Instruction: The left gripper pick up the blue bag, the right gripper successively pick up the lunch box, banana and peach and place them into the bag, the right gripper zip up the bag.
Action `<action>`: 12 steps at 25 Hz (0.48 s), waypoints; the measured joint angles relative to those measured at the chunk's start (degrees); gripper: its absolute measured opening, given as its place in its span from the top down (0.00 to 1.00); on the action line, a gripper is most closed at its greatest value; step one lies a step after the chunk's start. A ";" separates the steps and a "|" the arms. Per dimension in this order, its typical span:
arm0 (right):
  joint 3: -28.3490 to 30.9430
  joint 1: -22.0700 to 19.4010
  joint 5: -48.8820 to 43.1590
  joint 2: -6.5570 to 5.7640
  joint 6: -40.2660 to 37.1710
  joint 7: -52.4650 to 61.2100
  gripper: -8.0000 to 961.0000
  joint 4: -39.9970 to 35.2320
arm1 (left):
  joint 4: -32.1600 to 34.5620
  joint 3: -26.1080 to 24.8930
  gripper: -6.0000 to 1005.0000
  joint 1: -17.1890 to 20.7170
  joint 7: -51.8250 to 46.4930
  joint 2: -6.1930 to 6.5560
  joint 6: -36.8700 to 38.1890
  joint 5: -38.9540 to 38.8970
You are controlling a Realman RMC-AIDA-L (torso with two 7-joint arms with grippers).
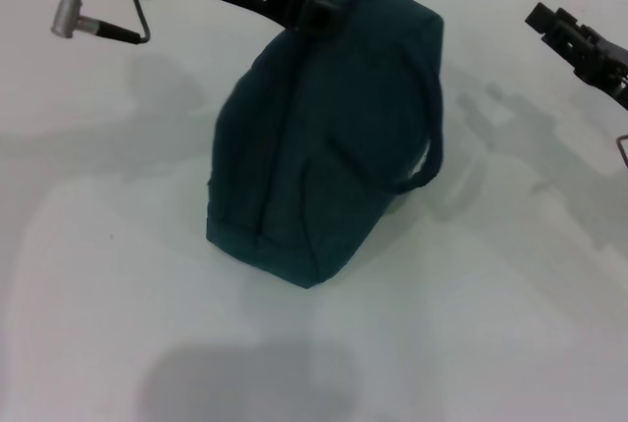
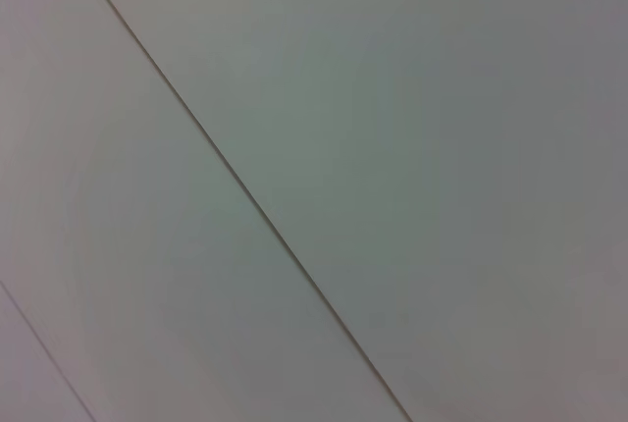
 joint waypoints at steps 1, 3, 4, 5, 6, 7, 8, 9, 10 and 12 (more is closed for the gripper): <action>-0.05 -0.13 -0.03 -0.03 -0.17 -0.01 0.60 -0.02 | 0.09 0.00 0.85 0.64 0.66 0.00 -0.25 -1.02; -0.12 -0.42 -0.07 -0.16 -0.94 -0.02 0.49 -0.07 | 0.16 -0.32 0.82 1.90 2.03 0.09 -0.68 -3.96; -0.14 -0.62 -0.09 -0.25 -1.45 -0.04 0.45 -0.07 | 0.17 -0.90 0.80 2.59 3.00 0.17 -0.79 -5.92; -0.14 -0.97 -0.10 -0.40 -2.47 -0.17 0.41 -0.13 | 0.17 -1.64 0.78 3.21 4.03 0.18 -0.82 -7.58; -0.13 -1.20 -0.11 -0.50 -3.08 -0.30 0.37 -0.15 | 0.17 -2.15 0.76 3.56 4.67 0.18 -0.82 -8.61; -0.10 -1.66 -0.12 -0.82 -4.90 -0.63 0.33 -0.24 | 0.19 -2.92 0.74 4.23 6.03 0.14 -0.85 -10.18; -0.12 -2.07 -0.16 -1.19 -7.32 -1.04 0.29 -0.27 | 0.26 -3.80 0.70 5.07 7.41 0.08 -0.88 -11.70; -0.16 -2.35 -0.21 -1.59 -9.39 -1.36 0.25 -0.31 | 0.52 -4.93 0.65 6.43 9.76 0.03 -0.93 -14.23; -0.20 -2.78 -0.58 -2.20 -12.47 -1.73 0.22 -0.38 | 0.91 -5.97 0.60 7.89 11.92 0.00 -0.96 -16.95; -0.21 -3.57 -1.78 -3.36 -17.57 -2.37 0.14 -0.74 | 1.83 -7.68 0.51 11.48 16.35 -0.03 -0.97 -22.28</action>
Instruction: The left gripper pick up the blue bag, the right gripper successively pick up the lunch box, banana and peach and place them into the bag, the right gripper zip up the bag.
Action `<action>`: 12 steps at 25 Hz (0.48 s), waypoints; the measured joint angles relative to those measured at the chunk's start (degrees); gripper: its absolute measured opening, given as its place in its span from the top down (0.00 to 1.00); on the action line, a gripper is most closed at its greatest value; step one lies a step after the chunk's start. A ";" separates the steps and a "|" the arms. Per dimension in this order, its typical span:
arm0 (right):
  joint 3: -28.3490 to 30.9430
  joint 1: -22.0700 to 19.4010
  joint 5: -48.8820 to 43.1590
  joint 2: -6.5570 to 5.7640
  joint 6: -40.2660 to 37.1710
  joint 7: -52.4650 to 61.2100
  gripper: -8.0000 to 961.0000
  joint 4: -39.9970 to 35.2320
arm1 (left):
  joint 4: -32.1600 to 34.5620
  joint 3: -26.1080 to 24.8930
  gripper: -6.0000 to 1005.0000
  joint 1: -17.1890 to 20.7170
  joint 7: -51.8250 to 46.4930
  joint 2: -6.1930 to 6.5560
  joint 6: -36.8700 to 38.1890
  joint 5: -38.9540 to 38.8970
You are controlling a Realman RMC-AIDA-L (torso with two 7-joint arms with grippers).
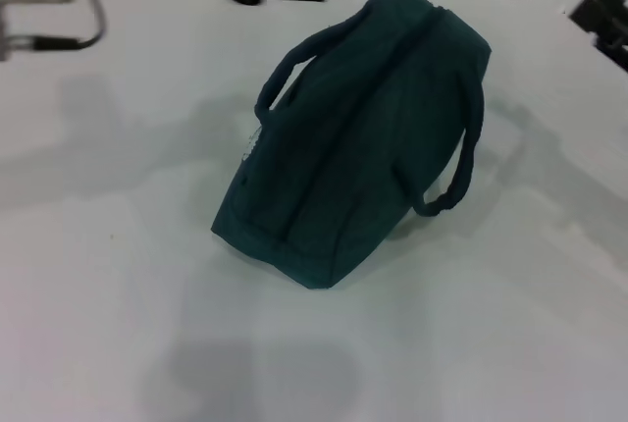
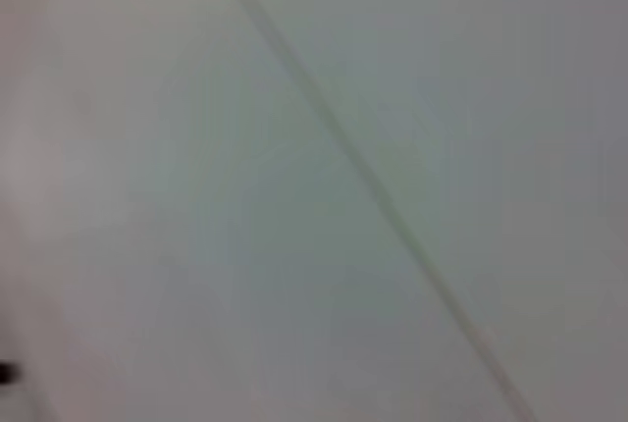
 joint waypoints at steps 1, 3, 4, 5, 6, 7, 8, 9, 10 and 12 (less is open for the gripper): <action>0.06 -0.51 -1.15 -0.71 -2.40 -0.25 0.11 -0.53 | 0.35 -0.70 0.48 1.71 2.25 0.01 0.01 -2.53; 0.13 -1.35 -4.02 -1.97 -6.36 -0.68 0.11 -1.89 | 0.96 -2.19 0.41 5.94 7.88 0.04 0.28 -7.54; 0.18 -1.83 -6.36 -2.72 -8.52 -0.99 0.10 -3.03 | 1.08 -2.86 0.37 8.04 11.01 0.06 0.56 -9.89; 0.21 -2.17 -8.45 -3.32 -10.28 -1.33 0.10 -4.05 | 1.06 -3.12 0.34 9.80 13.49 0.07 1.11 -11.39; 0.22 -2.40 -10.71 -3.78 -11.69 -1.81 0.10 -4.95 | 1.01 -3.41 0.31 12.30 17.01 0.10 1.99 -13.41; 0.22 -2.62 -13.31 -4.16 -13.12 -2.51 0.10 -5.77 | 0.87 -3.42 0.24 14.60 20.25 0.10 2.96 -14.38; 0.22 -2.82 -15.59 -4.34 -14.34 -3.32 0.10 -6.38 | 0.70 -3.29 0.17 16.11 21.89 0.10 3.66 -14.55; 0.24 -3.03 -18.09 -4.48 -15.28 -4.40 0.10 -6.94 | 0.35 -3.12 0.17 17.93 24.18 0.08 4.51 -14.68; 0.25 -3.25 -20.45 -4.47 -15.89 -5.47 0.10 -7.28 | -0.35 -2.94 0.17 19.42 26.15 0.06 5.30 -14.41; 0.26 -3.61 -24.69 -4.08 -15.59 -7.57 0.11 -7.35 | -4.07 -2.74 0.18 21.92 30.36 0.06 6.96 -13.84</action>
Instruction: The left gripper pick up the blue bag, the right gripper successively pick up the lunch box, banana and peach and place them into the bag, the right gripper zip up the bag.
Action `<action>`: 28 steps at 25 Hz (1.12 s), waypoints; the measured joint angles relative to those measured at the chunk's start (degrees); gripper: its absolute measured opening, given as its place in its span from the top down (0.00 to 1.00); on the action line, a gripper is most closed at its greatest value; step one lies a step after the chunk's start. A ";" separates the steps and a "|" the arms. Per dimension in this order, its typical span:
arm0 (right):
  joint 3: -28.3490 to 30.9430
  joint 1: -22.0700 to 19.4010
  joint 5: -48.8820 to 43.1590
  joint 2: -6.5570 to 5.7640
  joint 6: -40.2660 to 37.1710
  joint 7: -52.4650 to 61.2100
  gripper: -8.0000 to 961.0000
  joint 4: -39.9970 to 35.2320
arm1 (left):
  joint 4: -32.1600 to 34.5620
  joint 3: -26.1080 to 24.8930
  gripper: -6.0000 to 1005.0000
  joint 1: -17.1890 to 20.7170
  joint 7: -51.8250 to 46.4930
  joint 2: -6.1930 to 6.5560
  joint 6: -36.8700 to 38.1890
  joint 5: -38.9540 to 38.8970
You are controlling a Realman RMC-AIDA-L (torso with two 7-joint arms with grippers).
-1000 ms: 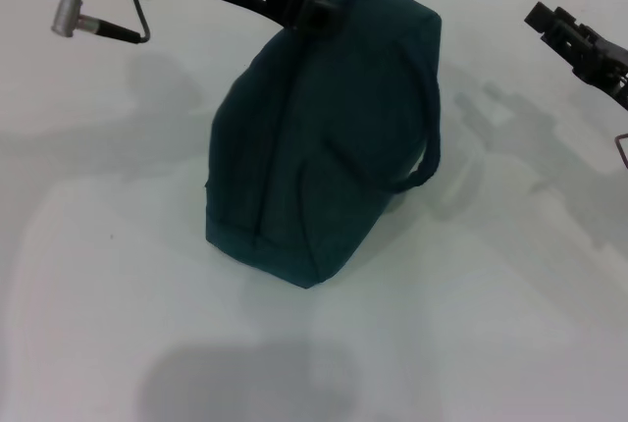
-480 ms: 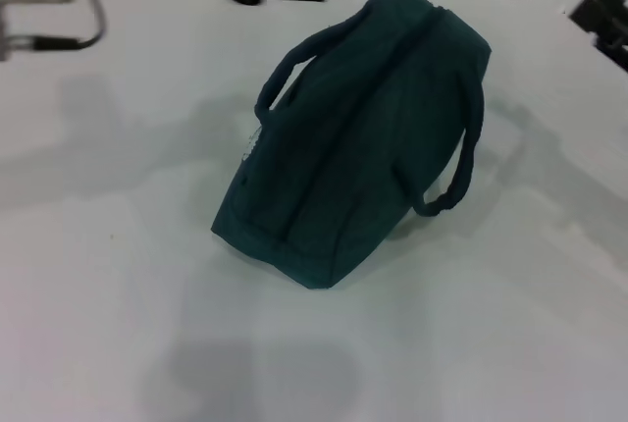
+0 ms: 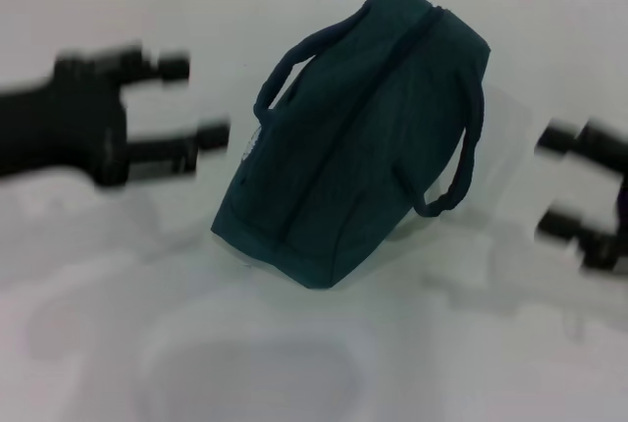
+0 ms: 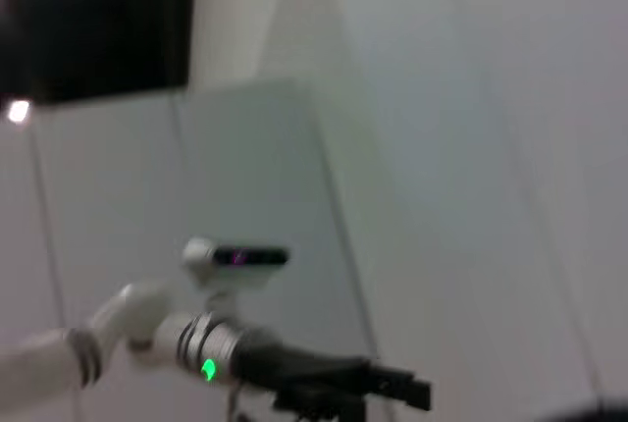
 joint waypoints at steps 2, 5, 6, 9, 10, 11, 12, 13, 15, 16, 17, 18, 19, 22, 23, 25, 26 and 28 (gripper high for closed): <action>0.00 -0.67 -3.56 0.85 1.30 -2.34 0.11 0.32 | -4.74 -0.14 0.18 0.73 2.59 0.08 0.94 0.99; 0.02 -2.21 -7.80 2.35 4.77 -6.32 0.11 0.46 | -11.92 -0.68 0.18 1.09 7.58 0.09 1.47 4.71; 0.00 -2.94 -9.31 3.10 7.13 -8.16 0.11 0.48 | -14.46 -0.92 0.18 1.25 10.03 0.00 1.42 6.38; -0.02 -5.01 -10.98 4.46 12.84 -11.65 0.11 0.65 | -23.16 -1.56 0.19 1.10 17.78 -0.07 1.11 8.28; -0.01 -5.51 -11.16 4.70 14.27 -12.34 0.11 0.85 | -26.25 -2.03 0.19 0.77 20.51 -0.03 1.03 8.39; -0.01 -5.96 -11.36 4.92 15.97 -13.00 0.11 1.17 | -29.96 -3.00 0.19 0.39 23.61 0.02 0.89 8.44; 0.00 -6.23 -11.38 5.12 17.47 -13.39 0.11 1.53 | -32.43 -3.87 0.18 0.14 25.60 0.02 0.82 8.46; 0.00 -6.39 -11.42 5.30 18.93 -13.62 0.11 1.89 | -35.35 -5.01 0.18 -0.08 28.29 0.02 0.73 8.55; 0.01 -6.46 -11.41 5.59 20.80 -13.84 0.11 2.40 | -39.85 -7.34 0.18 -0.32 33.08 0.02 0.67 8.57; 0.01 -6.47 -11.39 5.73 21.40 -14.08 0.11 2.56 | -41.01 -7.94 0.18 -0.34 34.50 0.02 0.67 8.57; 0.01 -6.47 -11.33 5.80 21.79 -14.36 0.11 2.63 | -41.52 -8.50 0.18 -0.33 35.32 0.00 0.66 8.55; 0.01 -6.48 -11.33 5.90 21.87 -14.68 0.11 2.63 | -41.78 -8.68 0.18 -0.30 35.67 -0.03 0.63 8.56; 0.01 -6.48 -11.30 6.01 21.95 -14.95 0.11 2.64 | -42.24 -8.86 0.18 -0.23 36.36 -0.03 0.44 8.57; 0.01 -6.49 -11.24 6.30 22.21 -15.17 0.11 2.63 | -42.86 -8.92 0.18 -0.27 36.82 0.09 0.23 8.38; 0.01 -6.50 -11.23 6.34 22.25 -15.19 0.11 2.64 | -42.89 -8.94 0.18 -0.28 36.85 0.10 0.23 8.33; 0.01 -6.51 -11.23 6.37 22.28 -15.22 0.11 2.63 | -42.92 -8.94 0.18 -0.33 36.87 0.11 0.23 8.25; 0.01 -6.52 -11.23 6.38 22.27 -15.22 0.11 2.63 | -42.93 -8.95 0.18 -0.36 36.89 0.12 0.24 8.23; 0.01 -6.55 -11.21 6.38 22.17 -15.23 0.11 2.63 | -42.96 -8.97 0.18 -0.44 36.92 0.12 0.41 8.19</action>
